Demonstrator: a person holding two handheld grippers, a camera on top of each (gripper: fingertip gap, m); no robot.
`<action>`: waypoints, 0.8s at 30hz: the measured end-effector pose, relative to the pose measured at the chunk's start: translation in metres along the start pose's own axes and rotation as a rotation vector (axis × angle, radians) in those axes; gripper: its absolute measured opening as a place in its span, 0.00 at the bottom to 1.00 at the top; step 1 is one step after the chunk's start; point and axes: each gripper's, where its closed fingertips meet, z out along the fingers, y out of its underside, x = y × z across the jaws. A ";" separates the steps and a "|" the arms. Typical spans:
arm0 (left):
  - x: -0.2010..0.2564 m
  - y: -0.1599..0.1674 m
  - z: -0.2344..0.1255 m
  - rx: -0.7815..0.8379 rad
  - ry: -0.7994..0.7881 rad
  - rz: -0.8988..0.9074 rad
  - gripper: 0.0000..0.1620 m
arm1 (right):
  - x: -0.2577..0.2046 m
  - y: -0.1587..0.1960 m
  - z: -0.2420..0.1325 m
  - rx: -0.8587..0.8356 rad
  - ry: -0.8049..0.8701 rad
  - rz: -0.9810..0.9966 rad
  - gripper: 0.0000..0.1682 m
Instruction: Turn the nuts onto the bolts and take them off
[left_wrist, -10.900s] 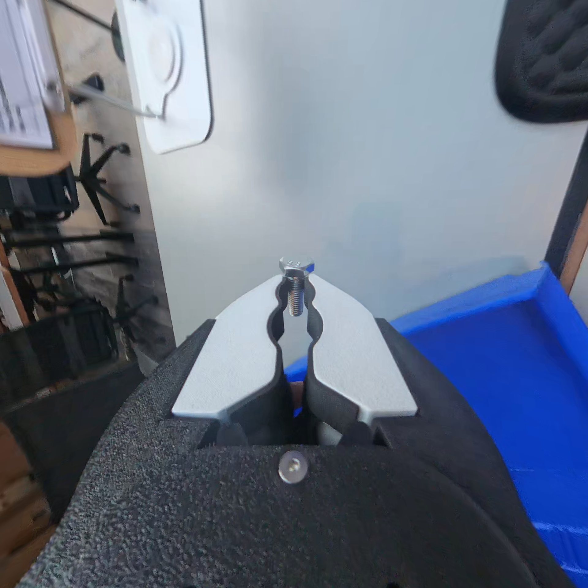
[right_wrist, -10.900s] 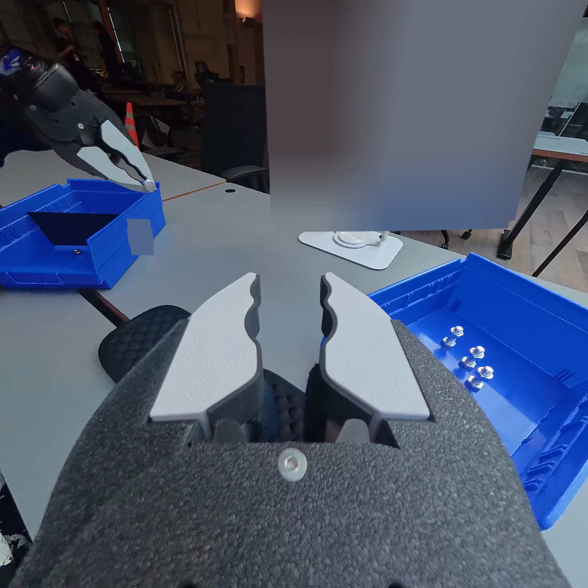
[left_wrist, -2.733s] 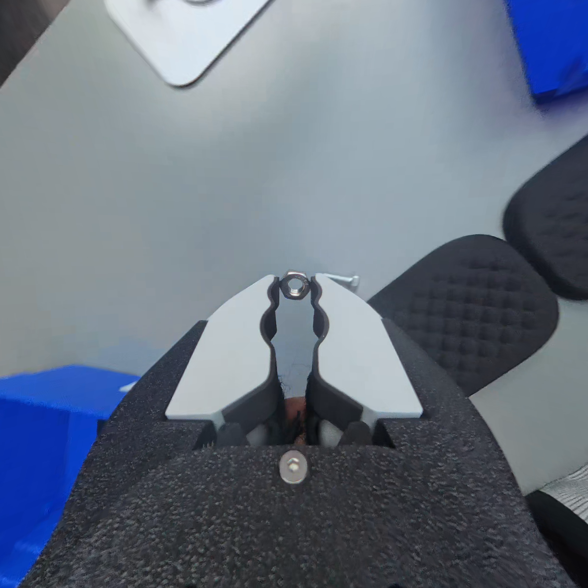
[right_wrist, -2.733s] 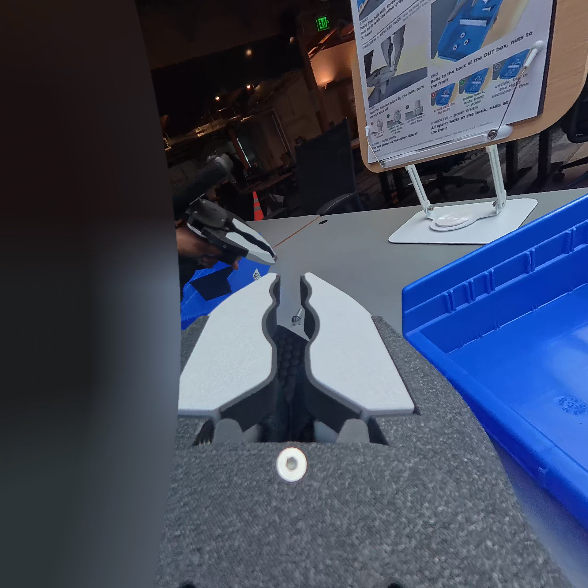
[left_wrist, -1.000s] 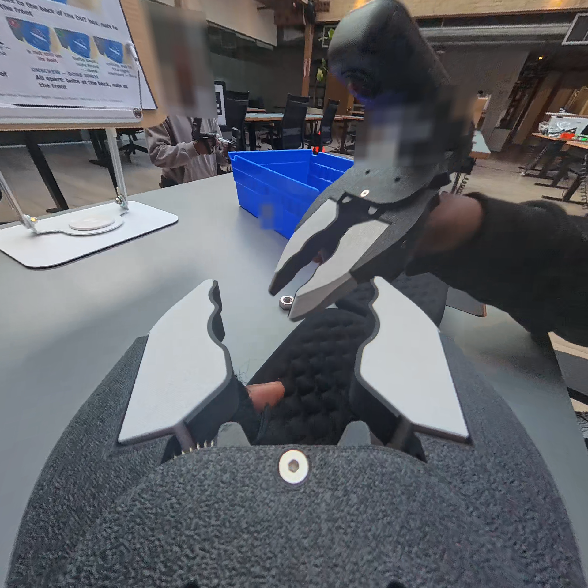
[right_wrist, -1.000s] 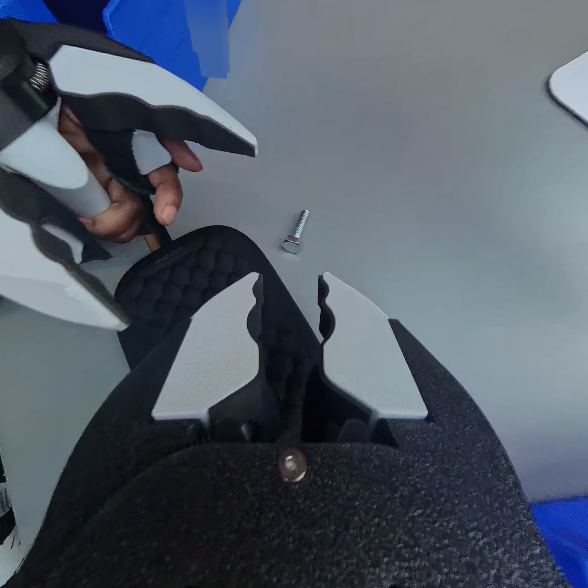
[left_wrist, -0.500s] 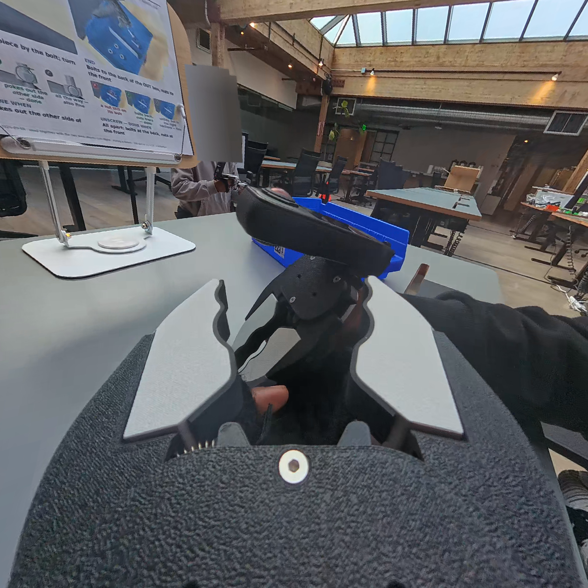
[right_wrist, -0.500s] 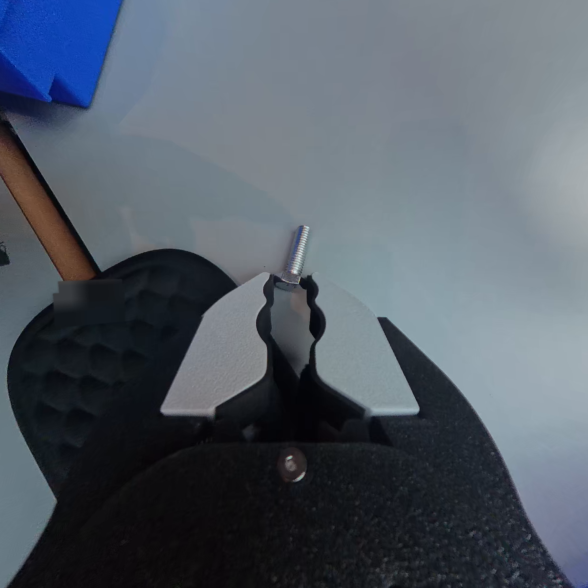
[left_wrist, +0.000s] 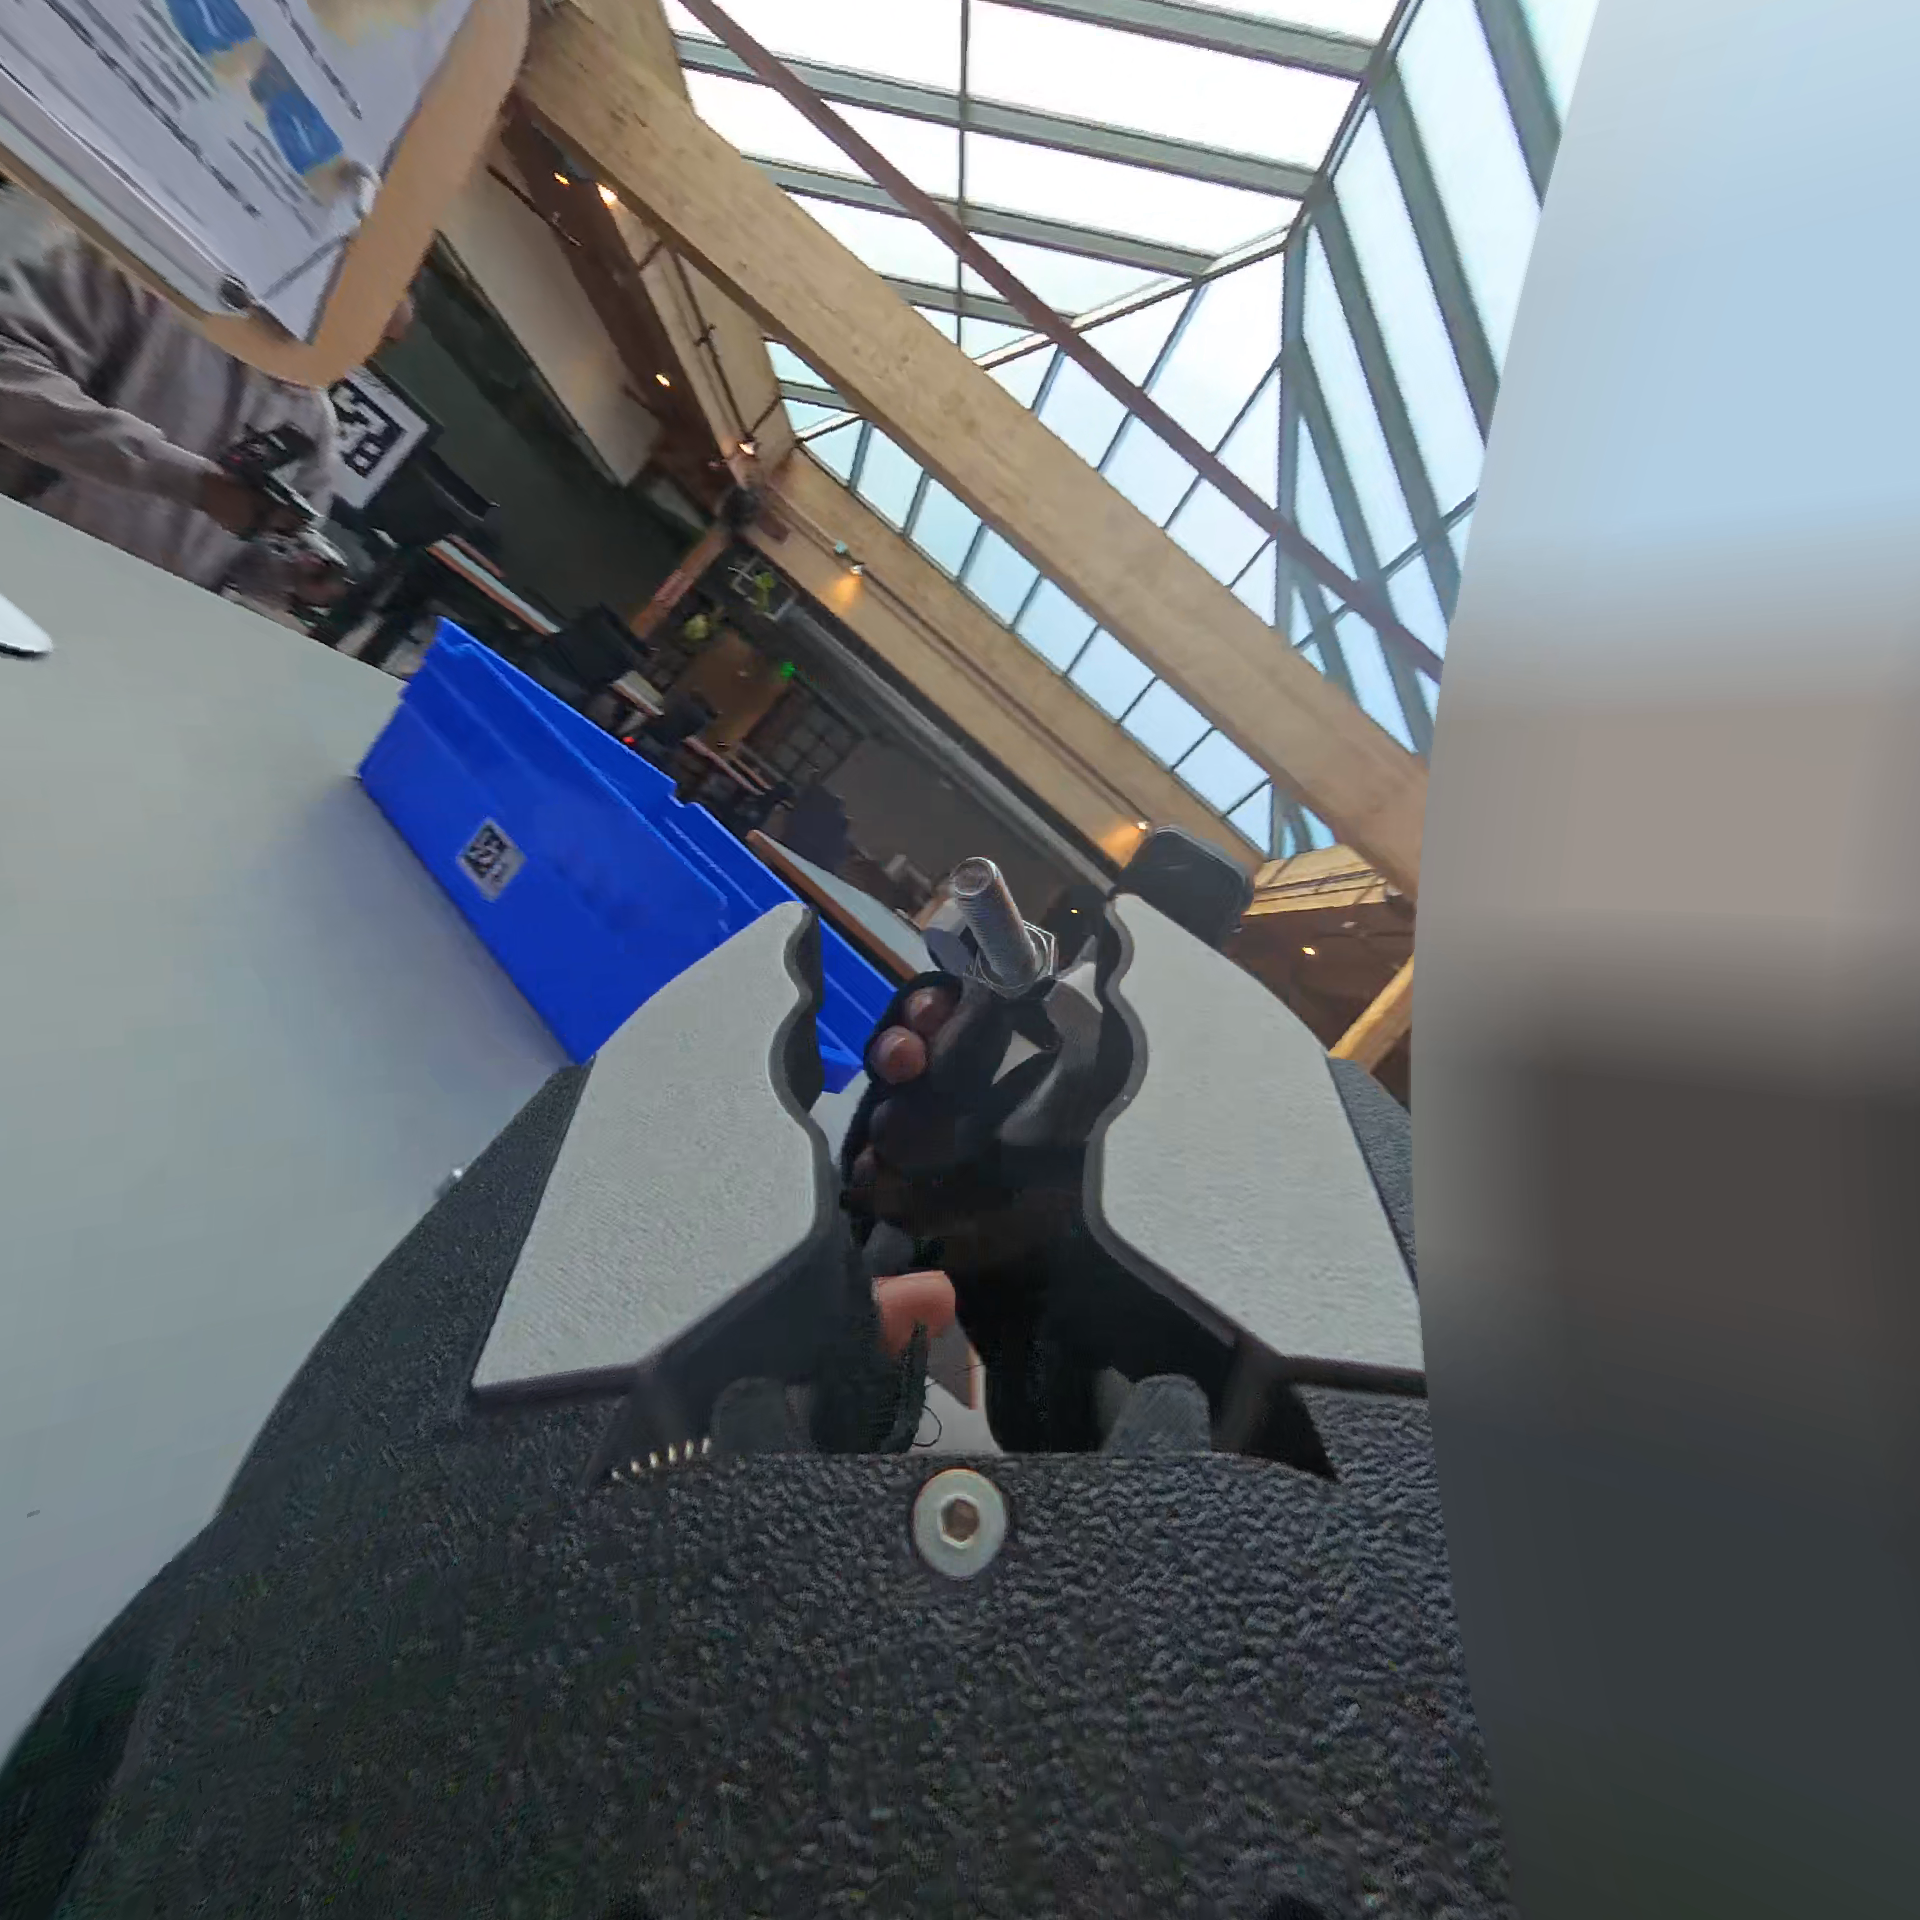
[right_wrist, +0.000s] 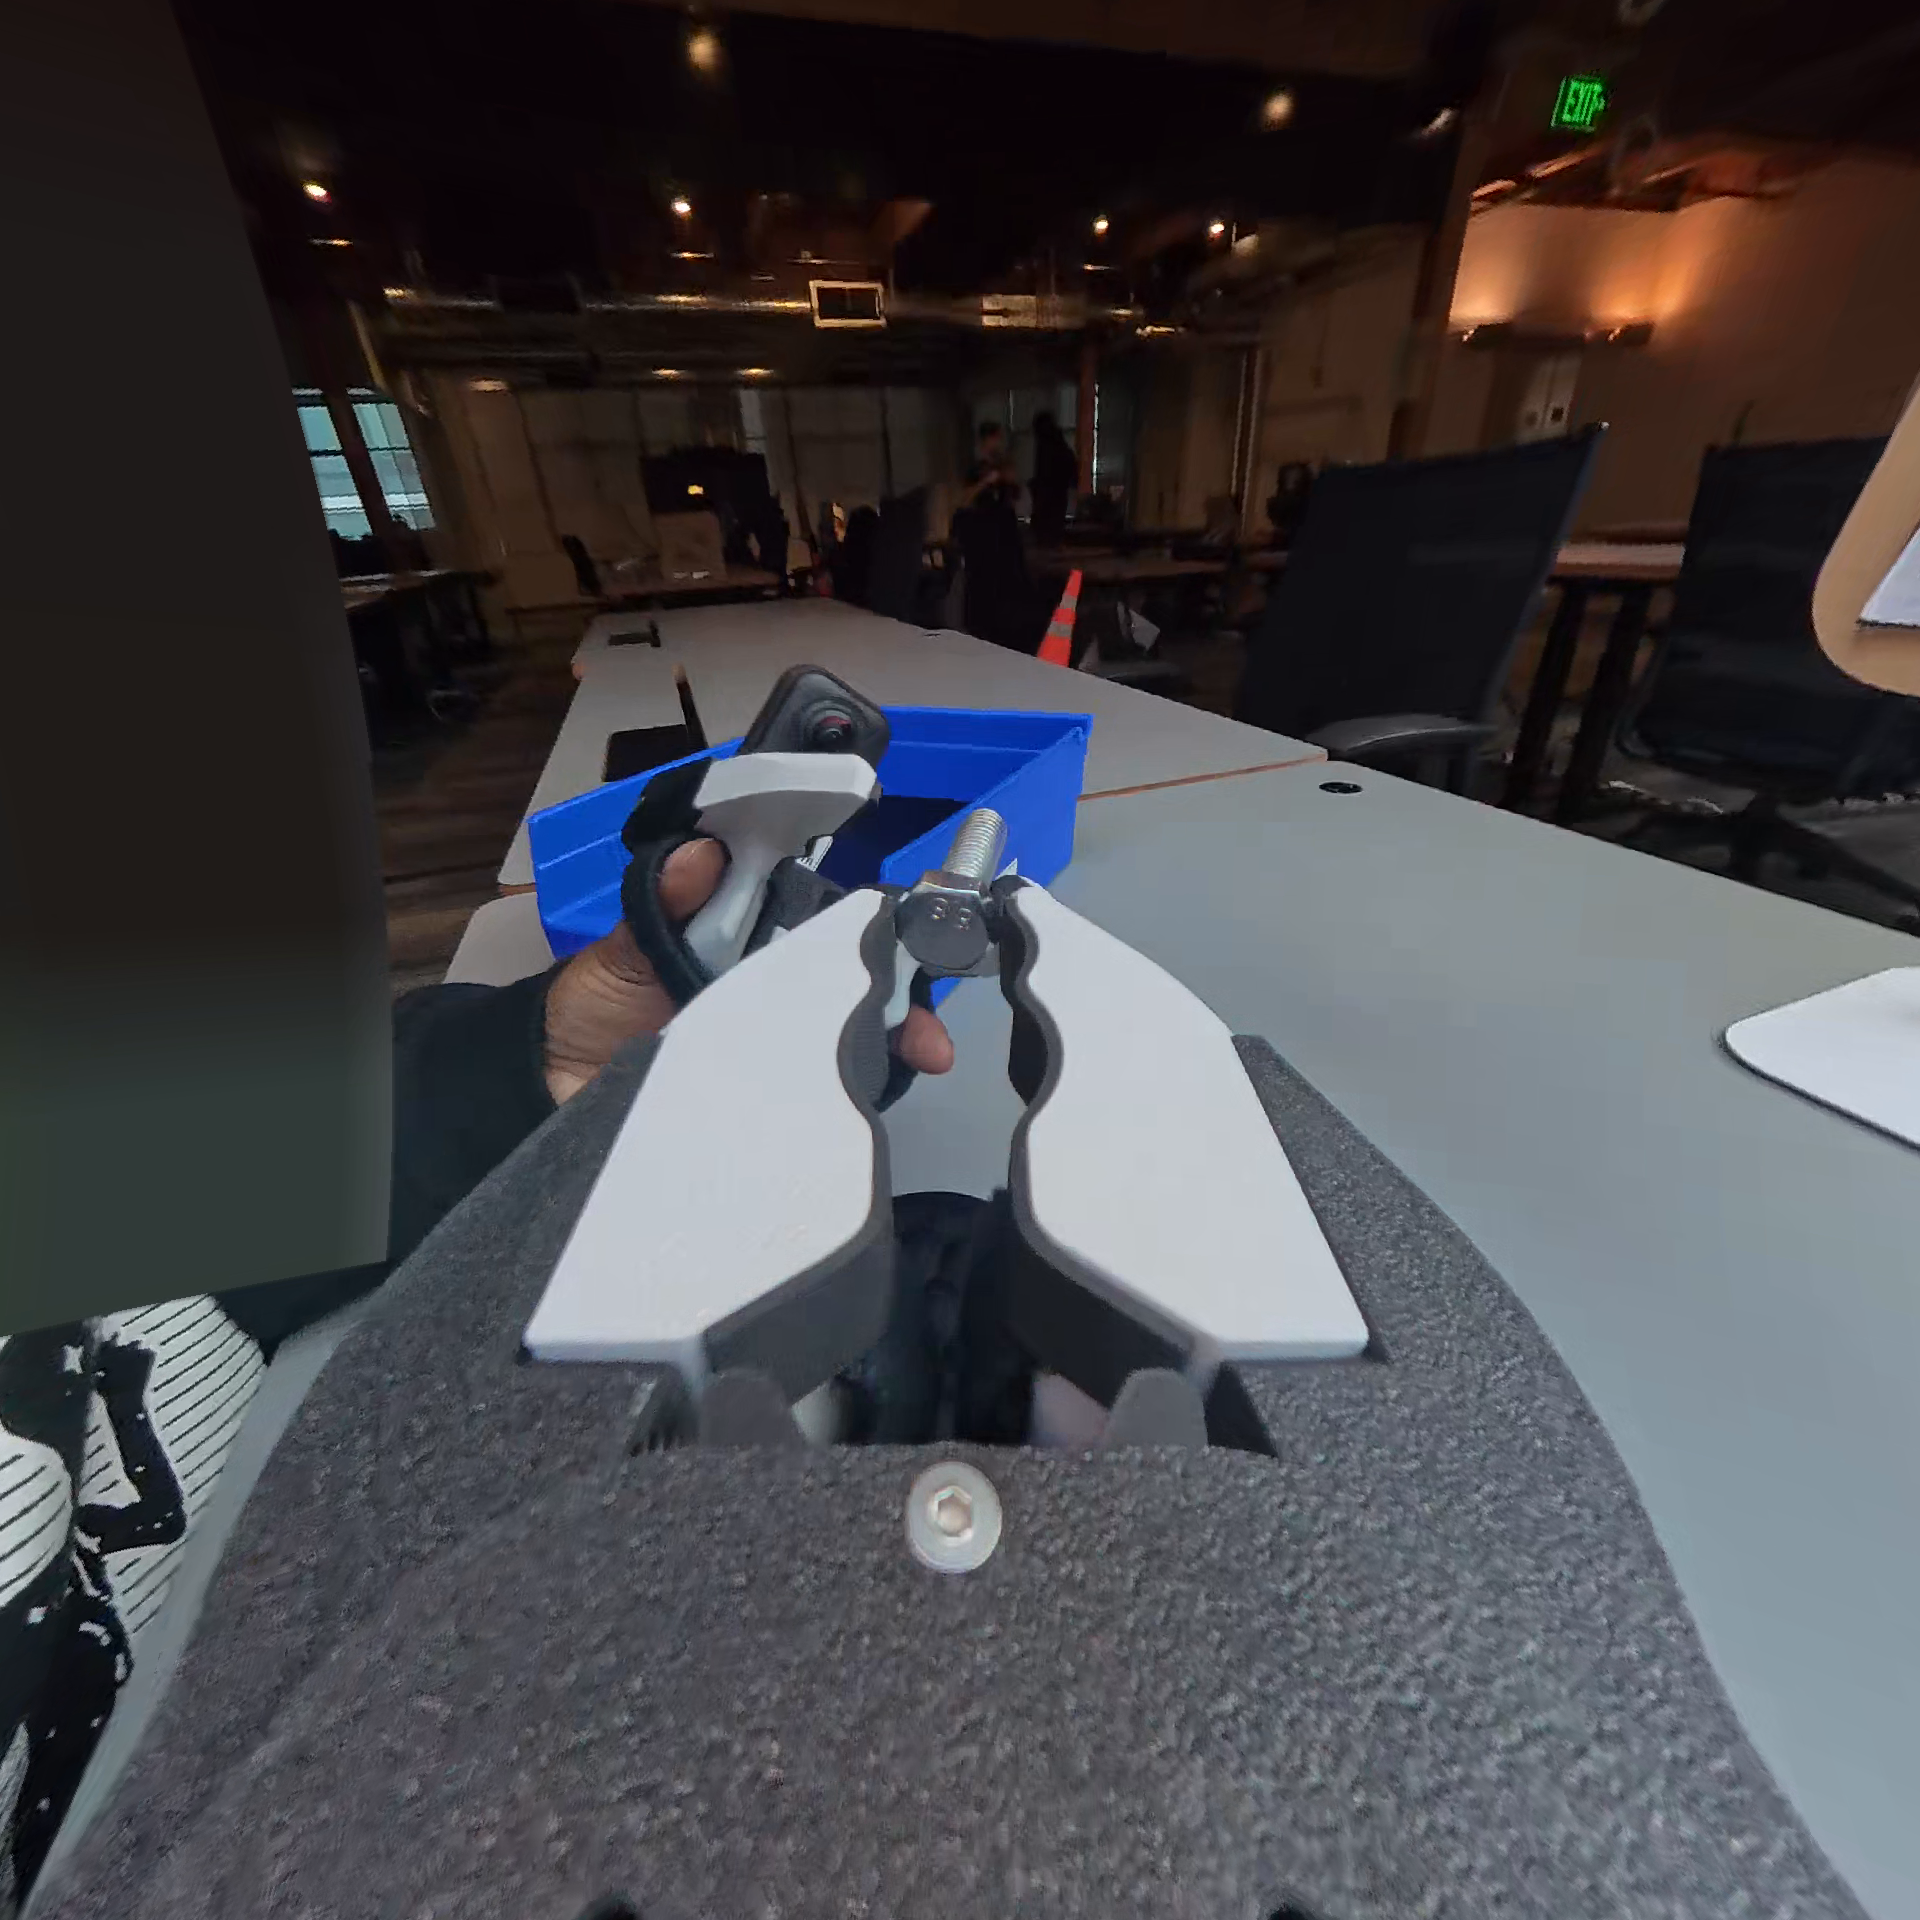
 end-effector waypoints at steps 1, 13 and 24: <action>0.004 0.002 0.003 -0.002 0.028 -0.016 0.29 | -0.001 0.000 0.000 -0.001 0.005 -0.026 0.11; 0.014 0.018 0.012 -0.134 0.018 0.249 0.06 | -0.007 0.019 -0.009 -0.163 -0.026 -0.019 0.15; -0.045 0.024 0.000 -0.468 -0.601 1.154 0.06 | 0.012 0.011 -0.017 -0.318 0.198 0.170 0.07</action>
